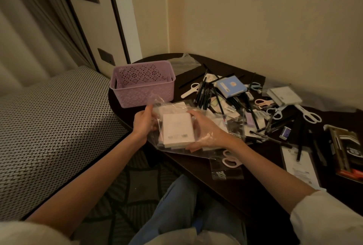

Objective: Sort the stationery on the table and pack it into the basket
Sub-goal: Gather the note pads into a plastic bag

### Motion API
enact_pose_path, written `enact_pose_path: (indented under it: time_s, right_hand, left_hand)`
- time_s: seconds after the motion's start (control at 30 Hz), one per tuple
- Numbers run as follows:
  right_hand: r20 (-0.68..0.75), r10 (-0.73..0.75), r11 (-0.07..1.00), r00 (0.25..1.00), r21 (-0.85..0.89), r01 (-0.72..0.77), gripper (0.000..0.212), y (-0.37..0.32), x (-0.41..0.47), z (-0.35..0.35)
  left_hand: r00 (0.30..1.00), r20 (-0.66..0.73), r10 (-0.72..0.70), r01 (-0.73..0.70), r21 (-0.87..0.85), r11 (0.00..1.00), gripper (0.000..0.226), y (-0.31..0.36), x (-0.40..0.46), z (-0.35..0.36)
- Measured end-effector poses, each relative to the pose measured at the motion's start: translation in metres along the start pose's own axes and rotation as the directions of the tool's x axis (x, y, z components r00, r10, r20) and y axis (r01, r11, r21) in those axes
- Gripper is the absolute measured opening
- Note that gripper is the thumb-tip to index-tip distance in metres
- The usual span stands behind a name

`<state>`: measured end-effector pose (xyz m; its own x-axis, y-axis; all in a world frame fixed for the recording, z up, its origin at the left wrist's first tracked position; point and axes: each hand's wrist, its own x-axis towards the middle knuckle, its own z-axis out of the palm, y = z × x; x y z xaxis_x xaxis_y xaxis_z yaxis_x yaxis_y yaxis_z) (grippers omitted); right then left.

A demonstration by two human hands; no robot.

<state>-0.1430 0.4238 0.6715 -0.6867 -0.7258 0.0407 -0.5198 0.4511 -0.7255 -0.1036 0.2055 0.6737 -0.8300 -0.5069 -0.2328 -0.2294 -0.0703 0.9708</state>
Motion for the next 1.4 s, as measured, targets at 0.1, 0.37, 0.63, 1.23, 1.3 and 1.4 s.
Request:
enact_pose_path:
  time_s: [0.1,0.37,0.63,1.23,1.3,1.4]
  right_hand:
    - [-0.041,0.022,0.998,0.999,-0.062,-0.024,0.097,-0.006,-0.001,-0.006]
    - [-0.037,0.026,0.974,0.999,-0.222,-0.033,0.112,0.007,0.002,-0.011]
    - [0.001,-0.002,0.973,1.0,-0.231,0.003,0.12,0.011,0.004,-0.006]
    - [-0.114,-0.072,0.99,0.991,-0.128,0.057,0.092,0.013,0.03,0.013]
    - [-0.127,-0.074,0.993,0.989,-0.101,0.061,0.095,0.012,0.03,0.018]
    - [-0.135,-0.069,0.993,0.988,-0.106,0.055,0.096,0.009,0.031,0.019]
  left_hand:
    - [1.0,-0.02,-0.012,0.013,0.042,0.999,0.046,-0.001,0.001,0.0]
    - [1.0,0.0,-0.011,0.011,0.114,0.993,0.044,0.0,0.003,0.001]
    - [0.993,0.085,-0.077,0.07,0.083,0.994,0.047,0.001,0.008,-0.003]
    - [0.971,0.159,-0.178,0.188,-0.052,0.981,0.058,-0.007,0.019,-0.014]
    - [0.975,0.157,-0.158,0.166,-0.037,0.985,0.059,-0.009,0.019,-0.015]
    - [0.992,0.085,-0.09,0.083,0.083,0.993,0.057,-0.007,0.022,-0.018]
